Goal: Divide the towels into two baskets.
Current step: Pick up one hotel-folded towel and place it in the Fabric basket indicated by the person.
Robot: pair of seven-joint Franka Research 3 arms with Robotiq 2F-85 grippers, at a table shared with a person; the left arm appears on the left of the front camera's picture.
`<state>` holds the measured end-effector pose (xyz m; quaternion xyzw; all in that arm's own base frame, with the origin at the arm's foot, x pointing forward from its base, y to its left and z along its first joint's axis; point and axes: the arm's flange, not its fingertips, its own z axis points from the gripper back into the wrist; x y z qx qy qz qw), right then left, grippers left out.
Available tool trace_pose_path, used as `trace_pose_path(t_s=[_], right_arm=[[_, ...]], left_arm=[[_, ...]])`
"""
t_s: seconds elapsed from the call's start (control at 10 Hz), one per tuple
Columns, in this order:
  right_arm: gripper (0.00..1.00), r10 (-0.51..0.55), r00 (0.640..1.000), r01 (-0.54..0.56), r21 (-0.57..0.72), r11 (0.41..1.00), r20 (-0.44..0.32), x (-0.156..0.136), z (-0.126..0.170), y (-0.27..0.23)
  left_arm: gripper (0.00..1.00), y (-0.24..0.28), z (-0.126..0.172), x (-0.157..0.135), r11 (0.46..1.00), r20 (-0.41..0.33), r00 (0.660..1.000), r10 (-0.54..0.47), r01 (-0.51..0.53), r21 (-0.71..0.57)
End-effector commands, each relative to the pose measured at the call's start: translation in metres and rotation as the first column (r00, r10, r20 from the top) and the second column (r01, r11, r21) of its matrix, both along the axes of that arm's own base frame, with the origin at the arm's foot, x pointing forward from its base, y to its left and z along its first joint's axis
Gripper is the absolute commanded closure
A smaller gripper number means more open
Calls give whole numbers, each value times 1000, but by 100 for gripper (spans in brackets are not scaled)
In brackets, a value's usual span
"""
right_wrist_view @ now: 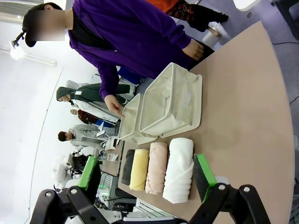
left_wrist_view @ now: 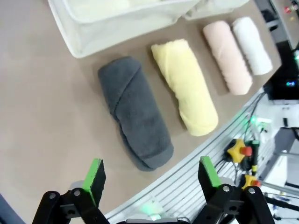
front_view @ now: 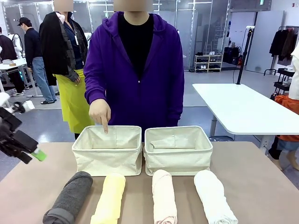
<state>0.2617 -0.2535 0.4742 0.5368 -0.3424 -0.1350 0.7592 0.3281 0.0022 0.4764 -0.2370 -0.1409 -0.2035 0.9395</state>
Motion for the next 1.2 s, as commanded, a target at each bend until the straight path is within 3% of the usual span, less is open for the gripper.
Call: trace_pose_path(t_s=[0.0, 0.6, 1.1], right_arm=[[0, 5, 1000, -5, -5, 1000, 13, -3, 3, -1], [0, 5, 1000, -5, -5, 1000, 13, -3, 3, -1], [0, 5, 1000, -5, -5, 1000, 13, -3, 3, -1]], left_arm=[[0, -27, -59, -42, 999, -44, 999, 8, -6, 42], [0, -61, -125, -30, 991, -137, 990, 17, 1, 134], [0, -70, -158, -25, 982, -103, 991, 88, -68, 177]])
